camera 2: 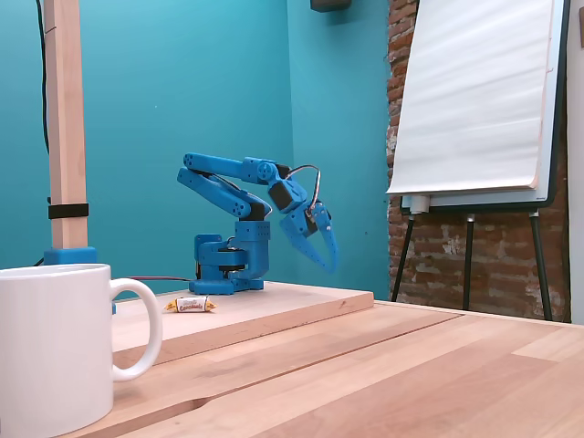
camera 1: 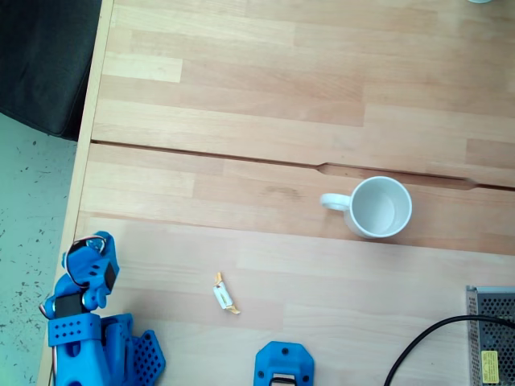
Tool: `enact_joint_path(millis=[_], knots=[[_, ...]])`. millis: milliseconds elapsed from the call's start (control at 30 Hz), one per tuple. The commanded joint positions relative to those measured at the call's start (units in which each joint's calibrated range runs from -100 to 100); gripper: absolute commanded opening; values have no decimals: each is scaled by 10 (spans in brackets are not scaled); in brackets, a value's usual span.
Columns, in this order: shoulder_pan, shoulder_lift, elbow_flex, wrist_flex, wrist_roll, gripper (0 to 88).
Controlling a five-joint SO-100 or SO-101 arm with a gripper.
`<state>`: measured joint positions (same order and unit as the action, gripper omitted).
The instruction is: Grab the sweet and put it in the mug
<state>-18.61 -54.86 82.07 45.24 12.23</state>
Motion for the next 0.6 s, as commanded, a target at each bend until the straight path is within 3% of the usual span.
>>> enact_joint_path(millis=[0, 300, 467, 567], knots=[[-5, -12, -97, 47, 11, 0], [-9, -11, -361, 361, 91, 0], [-1, -12, -394, 444, 194, 0], [47, -12, -401, 475, 249, 0]])
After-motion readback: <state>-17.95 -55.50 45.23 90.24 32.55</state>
